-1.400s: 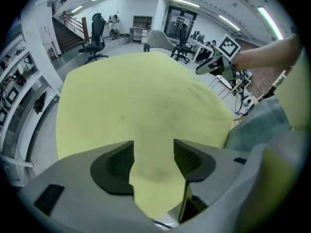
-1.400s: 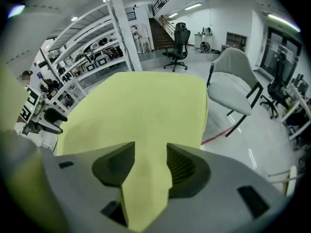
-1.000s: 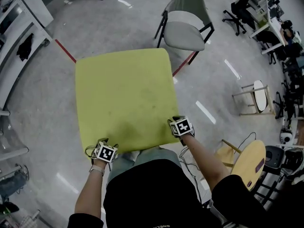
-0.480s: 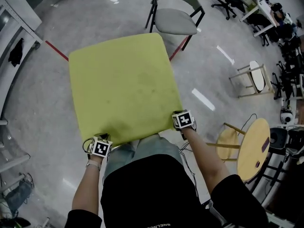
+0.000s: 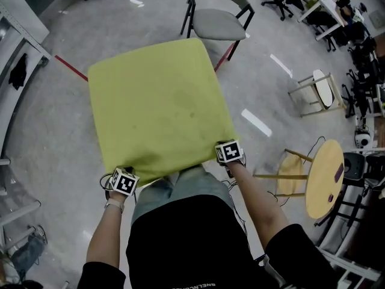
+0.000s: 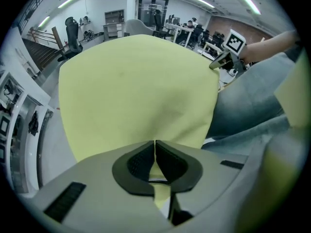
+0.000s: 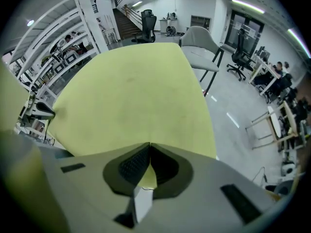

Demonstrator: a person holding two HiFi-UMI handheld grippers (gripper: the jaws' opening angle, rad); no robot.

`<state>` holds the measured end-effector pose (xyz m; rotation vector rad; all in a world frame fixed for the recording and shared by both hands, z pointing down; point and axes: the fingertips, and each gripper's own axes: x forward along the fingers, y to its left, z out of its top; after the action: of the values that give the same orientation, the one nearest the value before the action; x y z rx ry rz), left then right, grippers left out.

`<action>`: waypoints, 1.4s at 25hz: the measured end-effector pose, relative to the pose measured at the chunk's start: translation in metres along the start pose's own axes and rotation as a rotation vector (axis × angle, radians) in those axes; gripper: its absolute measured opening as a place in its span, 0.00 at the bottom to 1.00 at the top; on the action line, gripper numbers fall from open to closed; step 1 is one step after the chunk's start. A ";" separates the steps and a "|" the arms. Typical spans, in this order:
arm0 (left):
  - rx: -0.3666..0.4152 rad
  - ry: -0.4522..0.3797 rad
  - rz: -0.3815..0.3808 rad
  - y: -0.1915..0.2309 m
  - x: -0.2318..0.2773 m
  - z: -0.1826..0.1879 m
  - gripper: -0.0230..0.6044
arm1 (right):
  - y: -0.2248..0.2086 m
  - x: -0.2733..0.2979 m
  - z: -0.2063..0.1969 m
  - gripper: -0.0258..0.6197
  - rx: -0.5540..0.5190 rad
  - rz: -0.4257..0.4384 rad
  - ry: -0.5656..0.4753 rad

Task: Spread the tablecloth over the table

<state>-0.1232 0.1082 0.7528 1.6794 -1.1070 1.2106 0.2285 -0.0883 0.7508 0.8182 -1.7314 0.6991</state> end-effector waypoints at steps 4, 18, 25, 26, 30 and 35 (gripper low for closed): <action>0.012 0.022 0.009 0.011 -0.002 -0.010 0.07 | 0.014 0.000 -0.005 0.07 0.013 0.010 -0.014; 0.026 0.019 0.097 -0.004 -0.005 -0.013 0.07 | -0.005 -0.004 -0.012 0.07 -0.018 -0.022 -0.013; -0.005 0.022 0.081 -0.028 0.000 -0.007 0.07 | -0.032 -0.008 -0.018 0.07 0.013 0.002 -0.002; -0.009 0.022 0.078 -0.030 0.000 -0.006 0.07 | -0.036 -0.009 -0.018 0.07 0.020 0.001 -0.001; -0.010 0.022 0.073 -0.037 0.001 -0.003 0.07 | -0.048 -0.010 -0.021 0.07 0.051 -0.005 0.001; -0.006 0.039 0.092 -0.042 0.003 -0.005 0.07 | -0.056 -0.010 -0.022 0.07 0.066 -0.006 0.011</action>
<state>-0.0849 0.1254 0.7530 1.6090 -1.1742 1.2910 0.2881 -0.1024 0.7512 0.8632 -1.7032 0.7593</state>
